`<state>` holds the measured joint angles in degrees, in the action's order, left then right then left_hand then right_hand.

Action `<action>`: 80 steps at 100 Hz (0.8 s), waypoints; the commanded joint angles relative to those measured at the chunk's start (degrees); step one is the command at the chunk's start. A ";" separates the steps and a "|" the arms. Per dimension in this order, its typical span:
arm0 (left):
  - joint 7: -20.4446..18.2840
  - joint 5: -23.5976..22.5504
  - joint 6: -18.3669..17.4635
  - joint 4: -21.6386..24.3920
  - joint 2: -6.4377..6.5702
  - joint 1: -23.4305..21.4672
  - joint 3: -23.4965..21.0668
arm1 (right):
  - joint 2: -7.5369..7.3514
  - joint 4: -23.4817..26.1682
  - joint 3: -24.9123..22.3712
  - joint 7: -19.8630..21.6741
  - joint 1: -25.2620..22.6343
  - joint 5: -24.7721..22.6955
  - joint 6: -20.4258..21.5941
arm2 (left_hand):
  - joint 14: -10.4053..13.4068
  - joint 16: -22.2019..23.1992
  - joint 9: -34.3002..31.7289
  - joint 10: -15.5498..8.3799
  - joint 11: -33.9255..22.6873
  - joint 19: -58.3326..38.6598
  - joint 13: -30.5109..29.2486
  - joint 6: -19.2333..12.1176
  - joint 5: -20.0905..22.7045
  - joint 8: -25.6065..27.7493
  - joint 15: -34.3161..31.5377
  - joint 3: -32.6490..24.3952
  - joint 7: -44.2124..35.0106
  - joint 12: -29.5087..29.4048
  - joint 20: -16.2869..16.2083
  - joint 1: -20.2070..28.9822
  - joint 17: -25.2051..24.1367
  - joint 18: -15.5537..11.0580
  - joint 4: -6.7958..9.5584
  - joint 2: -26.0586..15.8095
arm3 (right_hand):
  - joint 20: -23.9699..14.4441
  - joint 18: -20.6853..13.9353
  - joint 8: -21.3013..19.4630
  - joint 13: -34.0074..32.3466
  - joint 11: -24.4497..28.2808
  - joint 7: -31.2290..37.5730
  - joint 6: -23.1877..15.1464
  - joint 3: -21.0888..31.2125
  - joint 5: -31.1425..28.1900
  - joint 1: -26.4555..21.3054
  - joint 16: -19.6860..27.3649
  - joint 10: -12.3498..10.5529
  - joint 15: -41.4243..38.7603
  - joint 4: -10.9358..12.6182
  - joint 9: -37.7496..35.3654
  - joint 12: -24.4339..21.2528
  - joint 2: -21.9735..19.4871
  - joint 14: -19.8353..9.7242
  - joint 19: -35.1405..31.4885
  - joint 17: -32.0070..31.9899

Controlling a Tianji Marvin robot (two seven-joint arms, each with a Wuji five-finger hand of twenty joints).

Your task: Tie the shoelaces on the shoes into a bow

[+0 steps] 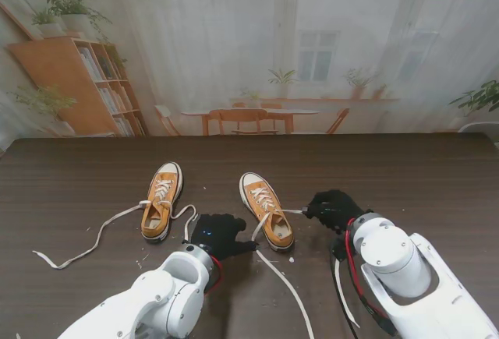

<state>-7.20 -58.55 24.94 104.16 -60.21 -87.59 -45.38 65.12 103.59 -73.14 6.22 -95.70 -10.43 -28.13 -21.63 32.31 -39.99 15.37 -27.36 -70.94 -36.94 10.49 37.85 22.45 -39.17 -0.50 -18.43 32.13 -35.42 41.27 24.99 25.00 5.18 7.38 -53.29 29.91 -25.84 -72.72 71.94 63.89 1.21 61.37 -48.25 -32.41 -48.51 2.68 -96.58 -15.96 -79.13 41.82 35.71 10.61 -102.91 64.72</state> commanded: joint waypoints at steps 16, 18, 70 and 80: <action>-0.32 1.02 3.00 -4.27 -1.06 4.68 4.06 | -0.46 0.29 0.24 1.28 -0.37 -0.78 -0.07 | 0.64 1.52 0.75 0.41 -1.74 -2.11 0.02 3.06 -2.94 4.27 -1.26 -2.86 -7.24 1.73 -0.63 1.21 0.67 -0.67 1.86 2.20 | -0.88 -0.20 0.89 -1.98 0.73 -0.37 -1.44 -1.35 -0.03 0.87 -0.33 -0.08 -4.00 -0.30 -0.29 1.16 -0.51 -1.16 -11.22 2.14; -0.19 1.35 3.21 -4.73 -1.12 5.13 4.48 | -0.47 0.26 0.28 1.31 -0.38 -0.74 -0.09 | 0.77 1.59 0.79 0.31 -1.98 -2.26 -0.01 2.93 -3.37 4.82 -1.40 -3.05 -8.36 1.85 -0.67 1.31 0.70 -0.73 1.95 2.37 | -0.88 -0.20 0.89 -1.98 0.73 -0.38 -1.43 -1.35 0.02 0.84 -0.32 -0.07 -4.00 -0.29 -0.29 1.17 -0.51 -1.16 -11.20 2.14; 10.41 5.85 4.02 -16.67 -4.33 12.73 12.40 | -0.66 0.23 0.12 2.17 -0.73 -0.37 -0.50 | 3.43 3.57 -3.76 -2.12 -9.12 -9.44 -5.49 -0.23 -4.78 10.67 -8.77 -9.23 -26.19 4.56 -1.24 2.64 7.27 -4.13 2.61 7.48 | -0.98 -0.15 0.87 -1.98 0.76 -0.29 -1.08 -1.52 0.35 0.06 -0.22 -0.12 -3.87 -0.20 -0.24 1.46 -1.22 -1.20 -10.99 2.15; 11.13 6.68 3.66 -17.67 -4.72 13.35 13.21 | -0.65 0.37 0.06 2.21 -0.78 -0.07 -0.61 | 3.71 3.47 -4.89 -2.50 -9.79 -10.56 -6.55 -1.34 -4.45 9.50 -9.66 -13.57 -28.31 4.63 -0.51 3.24 8.38 -4.42 2.14 10.25 | -0.99 -0.15 0.91 -1.99 0.77 -0.25 -0.99 -1.56 0.33 -0.13 -0.21 -0.19 -3.86 -0.18 -0.19 1.49 -1.32 -1.21 -10.96 2.15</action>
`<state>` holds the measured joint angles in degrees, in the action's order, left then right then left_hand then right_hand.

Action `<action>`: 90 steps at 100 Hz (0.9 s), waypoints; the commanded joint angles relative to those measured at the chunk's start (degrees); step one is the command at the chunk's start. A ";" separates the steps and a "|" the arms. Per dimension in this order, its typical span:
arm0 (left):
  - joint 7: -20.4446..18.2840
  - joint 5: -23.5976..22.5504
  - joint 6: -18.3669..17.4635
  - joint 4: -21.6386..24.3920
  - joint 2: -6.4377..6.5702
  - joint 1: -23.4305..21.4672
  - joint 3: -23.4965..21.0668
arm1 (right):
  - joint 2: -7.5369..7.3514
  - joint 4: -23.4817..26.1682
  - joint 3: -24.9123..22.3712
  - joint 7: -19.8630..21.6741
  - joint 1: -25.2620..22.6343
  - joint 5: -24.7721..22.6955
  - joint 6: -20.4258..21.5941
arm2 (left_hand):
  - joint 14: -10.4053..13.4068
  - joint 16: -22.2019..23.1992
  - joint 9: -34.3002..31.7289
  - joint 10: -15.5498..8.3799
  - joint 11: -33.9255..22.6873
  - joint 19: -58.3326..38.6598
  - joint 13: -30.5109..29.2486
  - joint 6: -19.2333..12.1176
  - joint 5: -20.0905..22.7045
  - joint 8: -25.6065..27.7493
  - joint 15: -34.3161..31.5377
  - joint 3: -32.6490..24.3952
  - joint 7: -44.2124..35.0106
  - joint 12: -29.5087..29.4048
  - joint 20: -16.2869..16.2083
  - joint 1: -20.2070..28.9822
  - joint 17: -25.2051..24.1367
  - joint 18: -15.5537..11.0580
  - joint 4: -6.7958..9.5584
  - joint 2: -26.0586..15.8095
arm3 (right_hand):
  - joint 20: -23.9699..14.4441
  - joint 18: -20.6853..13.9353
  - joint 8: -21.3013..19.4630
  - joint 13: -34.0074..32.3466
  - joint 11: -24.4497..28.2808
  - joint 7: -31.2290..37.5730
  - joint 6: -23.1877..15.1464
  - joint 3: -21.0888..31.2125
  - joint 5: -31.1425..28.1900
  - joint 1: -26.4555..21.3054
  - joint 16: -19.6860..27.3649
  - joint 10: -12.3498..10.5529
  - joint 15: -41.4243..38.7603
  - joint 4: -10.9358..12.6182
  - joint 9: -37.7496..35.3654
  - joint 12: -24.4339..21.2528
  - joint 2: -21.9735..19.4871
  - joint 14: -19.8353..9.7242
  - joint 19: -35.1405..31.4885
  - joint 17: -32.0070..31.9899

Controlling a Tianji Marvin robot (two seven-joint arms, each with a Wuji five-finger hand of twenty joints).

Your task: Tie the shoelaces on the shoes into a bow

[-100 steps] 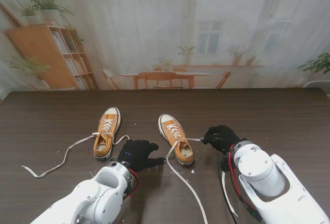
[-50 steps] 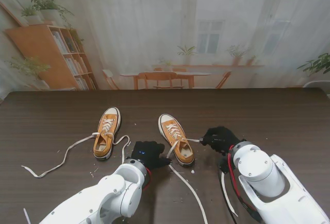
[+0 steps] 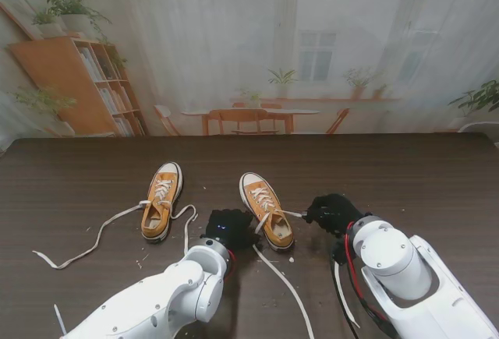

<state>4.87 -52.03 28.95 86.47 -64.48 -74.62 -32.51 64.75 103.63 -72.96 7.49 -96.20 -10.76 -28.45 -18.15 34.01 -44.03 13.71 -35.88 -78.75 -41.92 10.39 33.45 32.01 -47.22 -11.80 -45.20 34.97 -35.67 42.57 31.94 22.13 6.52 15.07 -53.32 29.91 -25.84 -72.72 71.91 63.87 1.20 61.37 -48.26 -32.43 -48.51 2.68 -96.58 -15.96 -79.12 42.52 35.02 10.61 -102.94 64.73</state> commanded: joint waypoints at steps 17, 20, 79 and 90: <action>-1.09 0.81 -0.36 -0.21 -0.60 0.77 1.10 | -0.35 0.93 -0.43 1.22 -0.69 0.69 -0.28 | 1.00 1.86 -1.54 -1.03 -1.92 -3.73 -2.49 -2.50 -0.77 -2.52 -2.40 -9.76 -4.71 1.97 0.31 4.29 2.42 -2.25 -0.78 7.34 | -0.97 -0.19 0.96 -2.02 0.86 -0.19 -0.95 -1.69 0.32 -0.44 -0.16 -0.20 -3.79 -0.15 -0.29 0.84 -0.81 -1.47 -10.87 2.14; -1.22 0.93 -0.40 -0.13 -0.59 0.75 1.18 | -0.37 1.05 -0.46 1.25 -0.78 0.59 -0.24 | 1.08 1.91 -1.73 -1.08 -2.02 -3.84 -2.71 -2.78 -0.71 -2.52 -2.56 -10.19 -5.01 2.00 0.31 4.87 2.60 -2.36 -0.72 7.86 | -0.97 -0.20 0.96 -2.02 0.87 -0.19 -0.96 -1.73 0.34 -0.43 -0.16 -0.18 -3.80 -0.15 -0.30 0.84 -0.91 -1.51 -10.86 2.15; -3.55 -0.24 1.33 2.19 0.30 -0.74 0.11 | -0.51 2.00 -0.58 1.65 -1.59 0.68 0.01 | 4.21 4.49 -1.12 -3.41 -4.96 -8.76 -0.08 -3.53 -10.60 10.20 -8.61 -14.86 -21.52 14.09 -2.04 13.10 0.24 -7.33 -5.18 4.07 | -1.01 -0.21 0.94 -2.00 0.99 -0.02 -0.78 -2.09 0.00 -0.98 -0.18 -0.16 -4.03 -0.04 -0.45 0.95 -1.51 -1.42 -10.85 2.15; -2.97 -0.09 1.41 2.88 0.25 -1.79 -1.83 | -0.48 1.90 -0.57 1.65 -1.58 0.95 0.13 | 3.67 4.57 1.04 -3.08 -5.57 -8.00 1.48 -3.01 -13.39 15.36 -8.18 -20.27 -24.63 13.60 -2.52 8.00 -1.15 -7.28 -0.92 4.64 | -1.01 -0.21 0.90 -2.00 0.98 0.02 -0.74 -2.10 -0.02 -1.17 -0.17 -0.09 -4.03 0.00 -0.47 0.96 -1.51 -1.42 -10.85 2.15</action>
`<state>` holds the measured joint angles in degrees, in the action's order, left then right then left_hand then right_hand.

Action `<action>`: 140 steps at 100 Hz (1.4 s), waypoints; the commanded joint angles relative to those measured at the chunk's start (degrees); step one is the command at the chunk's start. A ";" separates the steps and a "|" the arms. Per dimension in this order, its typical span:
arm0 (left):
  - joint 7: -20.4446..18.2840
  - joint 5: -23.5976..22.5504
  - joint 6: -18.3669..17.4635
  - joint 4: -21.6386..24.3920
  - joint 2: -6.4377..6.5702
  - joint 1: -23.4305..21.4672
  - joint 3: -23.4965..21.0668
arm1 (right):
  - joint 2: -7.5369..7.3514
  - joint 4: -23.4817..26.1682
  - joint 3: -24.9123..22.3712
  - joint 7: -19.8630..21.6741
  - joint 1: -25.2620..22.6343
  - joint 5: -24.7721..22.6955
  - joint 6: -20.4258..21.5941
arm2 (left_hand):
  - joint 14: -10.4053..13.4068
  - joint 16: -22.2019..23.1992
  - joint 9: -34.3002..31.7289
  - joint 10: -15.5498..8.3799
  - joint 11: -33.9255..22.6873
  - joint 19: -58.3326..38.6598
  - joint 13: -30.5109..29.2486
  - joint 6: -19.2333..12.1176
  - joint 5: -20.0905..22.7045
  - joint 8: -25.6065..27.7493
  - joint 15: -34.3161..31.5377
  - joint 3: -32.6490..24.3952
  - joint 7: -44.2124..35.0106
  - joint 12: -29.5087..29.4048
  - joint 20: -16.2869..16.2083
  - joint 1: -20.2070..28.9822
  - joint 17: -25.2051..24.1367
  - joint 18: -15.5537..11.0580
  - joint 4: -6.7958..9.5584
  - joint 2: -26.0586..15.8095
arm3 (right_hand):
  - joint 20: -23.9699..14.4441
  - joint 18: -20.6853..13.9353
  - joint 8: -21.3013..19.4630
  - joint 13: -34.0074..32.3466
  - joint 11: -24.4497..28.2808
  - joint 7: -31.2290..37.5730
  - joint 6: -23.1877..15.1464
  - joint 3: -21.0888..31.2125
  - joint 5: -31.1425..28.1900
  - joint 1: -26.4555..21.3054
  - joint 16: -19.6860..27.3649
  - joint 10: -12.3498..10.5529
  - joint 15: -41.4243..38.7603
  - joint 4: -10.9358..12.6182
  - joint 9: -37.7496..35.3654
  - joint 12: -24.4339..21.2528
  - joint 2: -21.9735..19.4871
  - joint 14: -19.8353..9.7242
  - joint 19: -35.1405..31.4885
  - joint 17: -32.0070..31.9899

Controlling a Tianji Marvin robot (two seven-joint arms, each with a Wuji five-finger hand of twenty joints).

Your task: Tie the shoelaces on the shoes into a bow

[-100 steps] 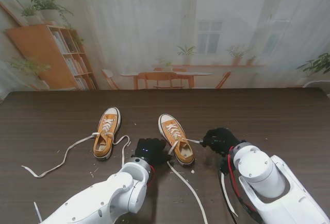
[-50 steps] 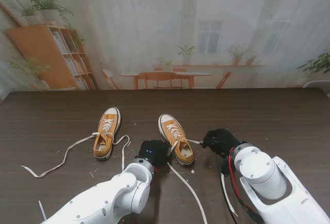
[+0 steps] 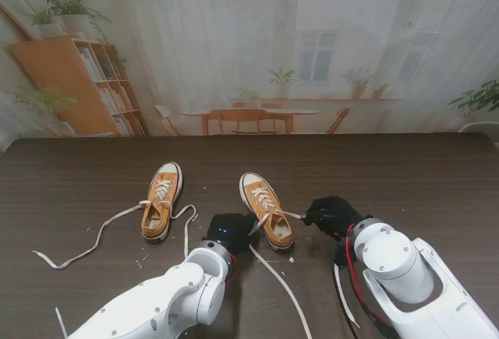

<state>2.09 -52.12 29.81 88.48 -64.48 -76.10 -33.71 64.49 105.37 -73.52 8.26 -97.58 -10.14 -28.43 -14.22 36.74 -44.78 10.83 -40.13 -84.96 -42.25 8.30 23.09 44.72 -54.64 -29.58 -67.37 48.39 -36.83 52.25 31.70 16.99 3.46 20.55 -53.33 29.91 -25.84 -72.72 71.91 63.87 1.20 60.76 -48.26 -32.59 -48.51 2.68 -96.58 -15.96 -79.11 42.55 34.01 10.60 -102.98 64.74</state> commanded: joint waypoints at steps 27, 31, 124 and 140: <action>0.33 1.27 1.27 1.39 -0.03 -1.06 -2.64 | -0.11 -0.20 0.33 0.56 0.04 0.57 0.07 | -2.25 2.12 5.43 1.66 -2.25 -0.09 4.82 0.57 -6.42 9.06 -0.03 -3.02 -3.26 -0.16 -3.52 -3.50 -4.44 0.05 9.15 -2.72 | -1.01 -0.21 0.86 -2.00 1.02 0.03 -0.81 -1.62 -0.02 -1.10 -0.16 -0.08 -4.04 0.02 -0.46 0.95 -0.58 -1.41 -10.80 2.14; -0.16 1.64 1.02 1.68 0.09 -1.12 -2.78 | -0.11 -0.25 0.39 0.60 0.09 0.59 0.05 | -2.61 1.44 5.51 1.79 -1.25 0.90 5.09 -0.08 -5.68 7.13 1.39 -1.90 -1.96 -1.13 -3.38 -2.70 -4.75 0.44 5.92 -3.19 | -1.01 -0.21 0.91 -2.00 1.01 -0.04 -0.72 -1.63 0.07 -1.12 -0.16 -0.05 -4.04 0.03 -0.46 0.95 -0.58 -1.41 -10.80 2.14; 1.15 3.69 1.97 -4.50 -1.44 3.78 3.77 | -0.41 -0.39 0.27 1.85 -0.15 1.20 0.60 | -2.67 1.07 4.29 2.26 -0.54 2.87 1.72 1.37 3.13 -10.83 2.65 7.22 19.85 -7.18 -1.25 -3.89 -0.83 0.98 2.62 -1.64 | -1.00 -0.23 0.90 -1.99 1.19 0.04 -0.82 -2.18 -0.02 -1.63 -0.14 -0.27 -4.04 0.12 -0.43 1.03 -1.11 -1.41 -10.75 2.14; 1.37 4.43 2.17 -5.35 -1.81 4.43 4.80 | -0.57 -0.22 -0.04 2.40 -0.41 1.28 1.03 | -2.38 0.90 -1.01 1.94 0.66 1.00 -1.14 -2.37 9.94 -16.08 1.06 9.42 18.40 -0.87 0.05 8.20 1.40 1.09 -2.55 -4.01 | -0.99 -0.23 0.88 -1.99 1.24 0.12 -0.71 -2.37 -0.25 -1.77 -0.14 -0.21 -4.04 0.16 -0.52 1.04 -1.19 -1.41 -10.74 2.14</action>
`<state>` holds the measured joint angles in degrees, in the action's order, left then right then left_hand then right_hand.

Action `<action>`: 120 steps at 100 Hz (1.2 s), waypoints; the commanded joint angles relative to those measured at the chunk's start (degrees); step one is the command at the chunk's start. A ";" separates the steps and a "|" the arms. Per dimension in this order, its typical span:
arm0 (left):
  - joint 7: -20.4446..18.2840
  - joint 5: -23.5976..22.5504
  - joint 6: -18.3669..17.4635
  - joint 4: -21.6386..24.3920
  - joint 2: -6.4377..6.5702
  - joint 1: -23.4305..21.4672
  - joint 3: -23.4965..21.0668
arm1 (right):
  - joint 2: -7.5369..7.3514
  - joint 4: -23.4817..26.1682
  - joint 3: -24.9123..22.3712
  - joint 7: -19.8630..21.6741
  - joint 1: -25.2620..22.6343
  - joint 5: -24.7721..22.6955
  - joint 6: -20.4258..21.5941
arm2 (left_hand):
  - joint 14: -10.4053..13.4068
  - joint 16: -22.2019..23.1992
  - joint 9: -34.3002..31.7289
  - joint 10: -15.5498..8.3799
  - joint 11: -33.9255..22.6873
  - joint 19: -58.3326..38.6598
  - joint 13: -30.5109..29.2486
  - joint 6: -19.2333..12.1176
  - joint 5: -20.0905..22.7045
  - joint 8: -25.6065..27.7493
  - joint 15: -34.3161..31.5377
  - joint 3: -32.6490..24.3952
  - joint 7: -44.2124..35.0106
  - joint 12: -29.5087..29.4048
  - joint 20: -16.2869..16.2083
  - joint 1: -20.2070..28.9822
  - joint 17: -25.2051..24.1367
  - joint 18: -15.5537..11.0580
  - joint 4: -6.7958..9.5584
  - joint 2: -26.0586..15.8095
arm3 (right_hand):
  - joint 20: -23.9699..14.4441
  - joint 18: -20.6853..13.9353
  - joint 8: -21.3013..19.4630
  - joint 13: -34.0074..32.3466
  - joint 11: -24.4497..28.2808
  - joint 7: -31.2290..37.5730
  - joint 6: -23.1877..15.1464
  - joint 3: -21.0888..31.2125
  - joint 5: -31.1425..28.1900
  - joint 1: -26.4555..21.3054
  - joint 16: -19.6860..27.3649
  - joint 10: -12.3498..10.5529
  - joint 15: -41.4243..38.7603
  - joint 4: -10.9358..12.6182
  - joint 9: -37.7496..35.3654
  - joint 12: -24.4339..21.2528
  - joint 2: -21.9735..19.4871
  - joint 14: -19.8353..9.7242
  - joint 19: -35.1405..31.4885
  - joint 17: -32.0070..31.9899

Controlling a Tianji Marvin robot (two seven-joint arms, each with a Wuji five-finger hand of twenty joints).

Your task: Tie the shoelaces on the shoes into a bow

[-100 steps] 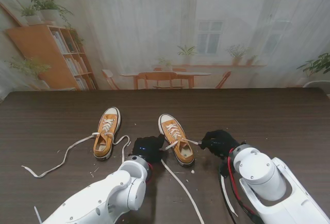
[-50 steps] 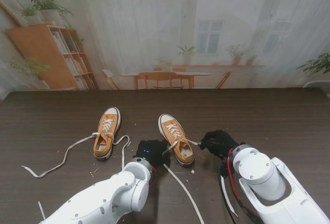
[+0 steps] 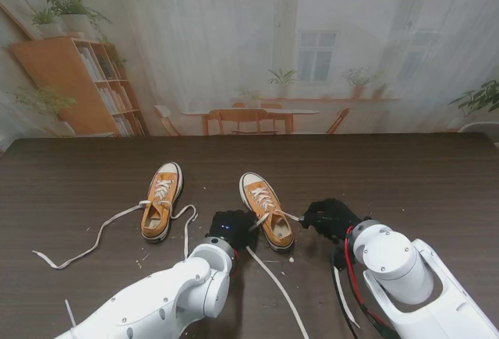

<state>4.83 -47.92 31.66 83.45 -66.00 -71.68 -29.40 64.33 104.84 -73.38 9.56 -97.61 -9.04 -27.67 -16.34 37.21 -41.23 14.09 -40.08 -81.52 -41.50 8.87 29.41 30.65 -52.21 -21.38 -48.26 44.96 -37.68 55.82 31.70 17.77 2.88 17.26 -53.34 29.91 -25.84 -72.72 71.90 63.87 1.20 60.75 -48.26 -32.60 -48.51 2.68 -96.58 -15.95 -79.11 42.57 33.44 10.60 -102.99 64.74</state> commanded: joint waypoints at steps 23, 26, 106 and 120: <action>-1.51 1.32 -0.41 -0.13 -0.32 -0.39 -0.35 | -0.63 0.68 -0.65 1.85 -0.92 0.12 0.79 | 0.71 2.02 -5.11 -1.97 -3.54 -5.07 -2.30 -2.22 1.53 7.32 -5.14 9.72 -10.60 4.90 -0.28 12.84 0.72 0.18 -3.68 -6.79 | -0.98 -0.23 0.87 -1.99 1.26 0.14 -0.71 -2.48 -0.68 -1.89 -0.13 -0.12 -4.05 0.23 -0.70 1.02 -0.76 -1.28 -10.73 2.14; -1.08 1.30 -0.83 -0.09 -0.33 -0.74 -0.89 | -0.64 0.72 -0.69 1.87 -0.97 0.11 0.81 | 0.86 2.13 -4.58 -2.08 -4.12 -5.23 -2.01 -2.20 0.39 9.89 -5.41 10.49 -12.33 4.63 -0.50 13.04 0.49 -0.12 -3.69 -7.41 | -0.98 -0.23 0.86 -1.99 1.26 0.15 -0.66 -2.49 -0.69 -1.94 -0.13 -0.10 -4.05 0.24 -0.70 1.02 -0.77 -1.28 -10.73 2.14; 23.93 33.60 -25.61 -4.76 -10.29 -10.37 -16.94 | -0.52 1.75 -0.86 1.88 -1.09 1.48 -0.55 | -7.14 -12.87 -9.81 3.56 10.44 29.74 0.33 1.02 1.26 18.20 20.86 -21.17 -26.39 -17.71 13.52 -5.73 -11.37 13.36 -2.92 4.05 | -0.62 -0.08 0.67 -1.99 1.33 -0.01 -0.53 -2.86 -0.60 -1.96 -0.10 -0.10 -4.06 0.28 -0.68 1.06 -1.23 -1.27 -9.84 2.08; 24.26 33.26 -24.32 -1.93 -9.95 -11.88 -18.19 | -0.50 1.96 -0.69 1.83 -0.90 1.47 -0.76 | -8.43 -12.44 -9.61 4.69 10.44 28.90 1.49 2.03 2.44 17.70 20.15 -22.54 -25.98 -17.62 12.27 -6.15 -13.07 14.72 -2.92 4.85 | -0.55 -0.06 0.65 -1.99 1.32 -0.02 -0.51 -2.85 -0.61 -1.98 -0.10 -0.11 -4.06 0.29 -0.68 1.06 -1.18 -1.27 -9.70 2.08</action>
<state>29.86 -14.60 6.89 79.34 -76.24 -82.78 -47.19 63.99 106.31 -74.15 10.52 -98.53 -7.62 -28.14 -24.19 24.14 -50.99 17.90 -28.78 -51.34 -41.40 12.42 30.38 47.33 -30.82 -40.99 -69.34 26.38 -24.25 50.18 19.84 28.52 -0.69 21.38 -53.34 29.91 -25.84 -72.72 71.90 63.87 1.20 59.14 -48.26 -32.65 -48.51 2.68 -96.58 -15.94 -79.11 42.59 32.79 10.60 -103.00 64.74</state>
